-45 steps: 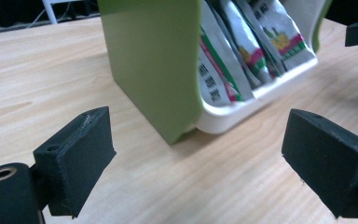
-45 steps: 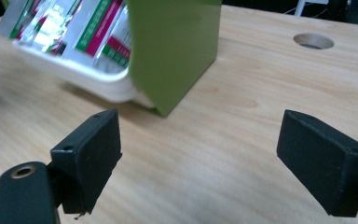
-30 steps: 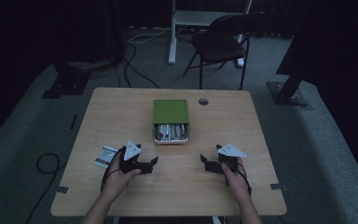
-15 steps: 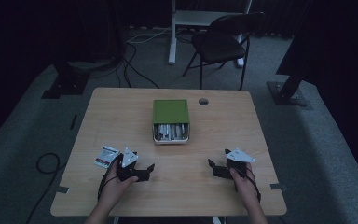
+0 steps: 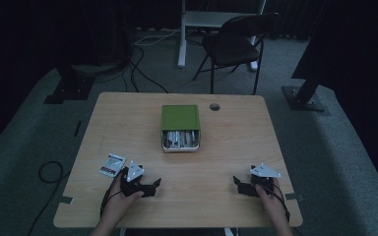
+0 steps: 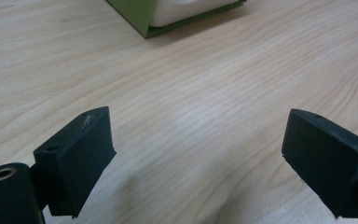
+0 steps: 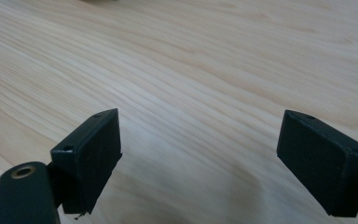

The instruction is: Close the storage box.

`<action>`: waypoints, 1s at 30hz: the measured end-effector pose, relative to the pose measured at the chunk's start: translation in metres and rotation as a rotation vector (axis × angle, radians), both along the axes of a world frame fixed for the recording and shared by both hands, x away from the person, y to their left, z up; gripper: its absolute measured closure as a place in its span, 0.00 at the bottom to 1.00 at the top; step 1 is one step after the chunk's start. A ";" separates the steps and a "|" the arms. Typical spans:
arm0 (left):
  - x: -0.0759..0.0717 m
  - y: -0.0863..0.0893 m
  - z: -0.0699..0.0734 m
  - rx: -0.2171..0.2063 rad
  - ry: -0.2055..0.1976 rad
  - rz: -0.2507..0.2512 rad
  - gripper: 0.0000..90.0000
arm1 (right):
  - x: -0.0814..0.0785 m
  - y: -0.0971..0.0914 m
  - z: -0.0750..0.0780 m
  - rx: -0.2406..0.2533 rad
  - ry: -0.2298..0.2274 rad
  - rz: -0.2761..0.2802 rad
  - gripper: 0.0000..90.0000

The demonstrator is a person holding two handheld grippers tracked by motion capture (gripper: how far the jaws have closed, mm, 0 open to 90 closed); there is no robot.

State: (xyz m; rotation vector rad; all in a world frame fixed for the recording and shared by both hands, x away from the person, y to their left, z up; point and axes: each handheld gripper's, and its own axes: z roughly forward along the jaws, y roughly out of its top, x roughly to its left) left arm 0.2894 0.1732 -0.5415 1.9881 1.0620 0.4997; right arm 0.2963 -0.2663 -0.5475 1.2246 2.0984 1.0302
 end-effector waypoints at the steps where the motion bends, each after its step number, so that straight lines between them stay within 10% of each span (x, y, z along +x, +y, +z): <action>1: -0.001 0.000 -0.001 0.004 0.005 0.003 0.11 | 0.000 -0.003 -0.001 -0.006 0.008 -0.009 0.15; 15: -0.004 -0.002 -0.003 0.052 0.046 0.040 0.11 | -0.006 -0.019 -0.003 -0.065 0.084 -0.078 0.14; 30: -0.004 -0.003 -0.006 0.090 0.117 0.065 0.11 | -0.008 -0.032 -0.004 -0.008 0.138 -0.102 0.14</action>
